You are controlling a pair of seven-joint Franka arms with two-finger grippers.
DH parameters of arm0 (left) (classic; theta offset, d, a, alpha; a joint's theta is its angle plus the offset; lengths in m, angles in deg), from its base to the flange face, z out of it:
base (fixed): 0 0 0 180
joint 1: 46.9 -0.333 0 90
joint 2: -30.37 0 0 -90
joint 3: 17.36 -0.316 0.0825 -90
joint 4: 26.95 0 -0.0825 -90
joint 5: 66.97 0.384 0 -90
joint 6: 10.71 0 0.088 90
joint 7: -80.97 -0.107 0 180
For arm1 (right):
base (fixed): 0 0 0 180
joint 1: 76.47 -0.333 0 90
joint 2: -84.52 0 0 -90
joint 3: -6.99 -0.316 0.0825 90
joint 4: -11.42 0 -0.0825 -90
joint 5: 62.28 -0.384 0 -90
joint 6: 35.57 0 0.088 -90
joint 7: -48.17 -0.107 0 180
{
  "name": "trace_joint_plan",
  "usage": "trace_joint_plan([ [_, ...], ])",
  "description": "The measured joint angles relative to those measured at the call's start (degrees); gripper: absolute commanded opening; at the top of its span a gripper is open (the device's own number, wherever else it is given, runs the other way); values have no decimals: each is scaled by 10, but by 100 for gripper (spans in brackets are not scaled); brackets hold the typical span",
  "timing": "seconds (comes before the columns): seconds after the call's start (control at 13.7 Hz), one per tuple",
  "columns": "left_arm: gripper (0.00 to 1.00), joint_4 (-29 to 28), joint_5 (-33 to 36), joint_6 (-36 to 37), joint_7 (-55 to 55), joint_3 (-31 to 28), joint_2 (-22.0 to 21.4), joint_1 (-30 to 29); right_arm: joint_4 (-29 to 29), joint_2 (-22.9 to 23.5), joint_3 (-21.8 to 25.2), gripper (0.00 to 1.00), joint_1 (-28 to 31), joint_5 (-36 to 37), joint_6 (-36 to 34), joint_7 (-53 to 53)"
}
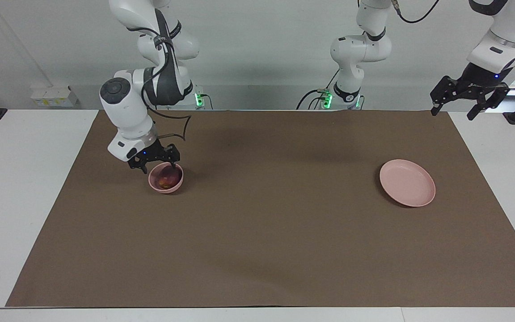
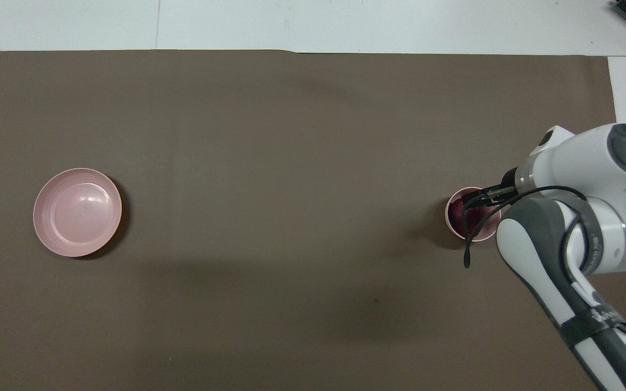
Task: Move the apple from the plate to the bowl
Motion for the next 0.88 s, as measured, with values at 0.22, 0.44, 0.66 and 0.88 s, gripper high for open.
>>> trace_joint_plan([
  [0.22, 100, 0, 0, 0, 0, 0, 0, 0, -77, -1, 2, 100, 9, 0, -74, -3],
  [0.44, 100, 0, 0, 0, 0, 0, 0, 0, -145, -1, 9, 100, 14, 0, -153, -37],
  [0.66, 100, 0, 0, 0, 0, 0, 0, 0, -193, -1, 21, 100, 16, 0, -210, -71],
  [0.88, 100, 0, 0, 0, 0, 0, 0, 0, -227, -1, 24, 100, 16, 0, -249, -76],
])
